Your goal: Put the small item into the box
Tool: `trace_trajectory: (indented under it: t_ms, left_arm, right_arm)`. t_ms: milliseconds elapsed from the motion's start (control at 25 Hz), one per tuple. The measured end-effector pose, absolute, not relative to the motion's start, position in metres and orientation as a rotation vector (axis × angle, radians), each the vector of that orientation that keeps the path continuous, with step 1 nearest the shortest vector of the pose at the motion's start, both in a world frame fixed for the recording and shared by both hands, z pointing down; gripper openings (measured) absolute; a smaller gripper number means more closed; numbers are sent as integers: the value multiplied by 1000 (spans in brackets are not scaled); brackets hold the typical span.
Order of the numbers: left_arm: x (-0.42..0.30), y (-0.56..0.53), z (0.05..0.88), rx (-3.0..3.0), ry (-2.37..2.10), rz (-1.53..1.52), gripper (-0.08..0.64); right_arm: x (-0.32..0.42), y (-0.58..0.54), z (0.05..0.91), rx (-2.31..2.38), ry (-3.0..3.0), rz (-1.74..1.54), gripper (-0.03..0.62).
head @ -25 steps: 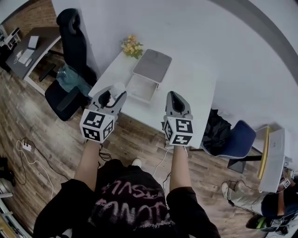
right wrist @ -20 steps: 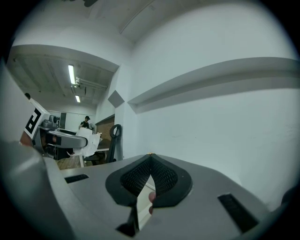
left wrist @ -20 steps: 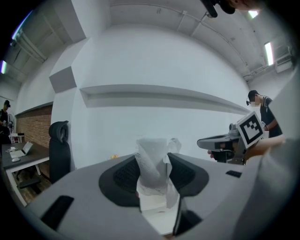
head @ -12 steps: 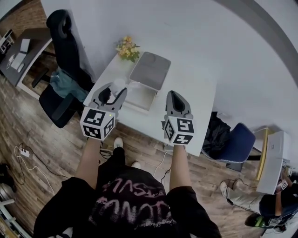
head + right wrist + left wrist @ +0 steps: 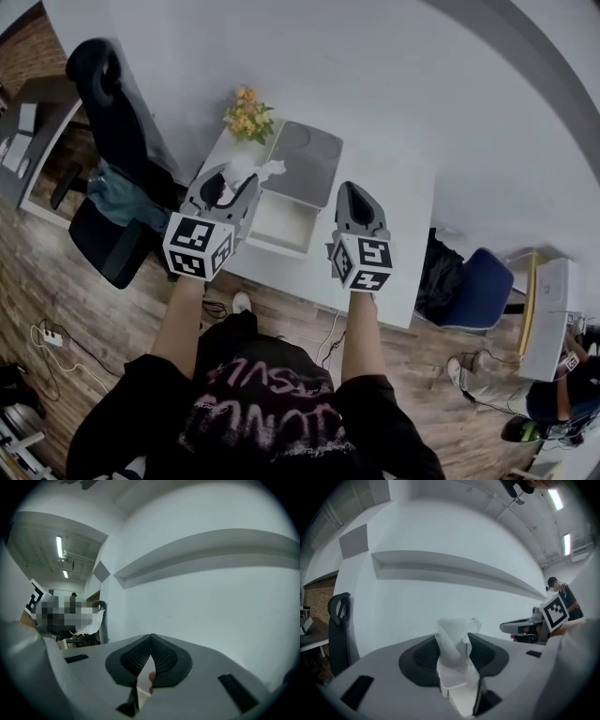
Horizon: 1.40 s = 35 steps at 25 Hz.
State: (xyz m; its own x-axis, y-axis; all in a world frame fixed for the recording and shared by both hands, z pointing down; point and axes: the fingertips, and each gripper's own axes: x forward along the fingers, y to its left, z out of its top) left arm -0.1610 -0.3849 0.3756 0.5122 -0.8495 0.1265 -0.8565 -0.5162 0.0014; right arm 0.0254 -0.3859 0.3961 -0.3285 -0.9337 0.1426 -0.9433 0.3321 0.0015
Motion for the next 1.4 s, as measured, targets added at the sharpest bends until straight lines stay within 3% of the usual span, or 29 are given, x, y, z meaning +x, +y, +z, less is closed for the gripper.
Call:
trace_trajectory:
  t_ms: [520,1400]
  left_arm:
    - [-174,-435,388,2711,-1348,145,178]
    - [-125,-448,379,2738,-1343,192,178]
  right_arm:
    - [14,-410,399,1889,-2350,162,11]
    - [58,-436,392,1877,-2420,156,11]
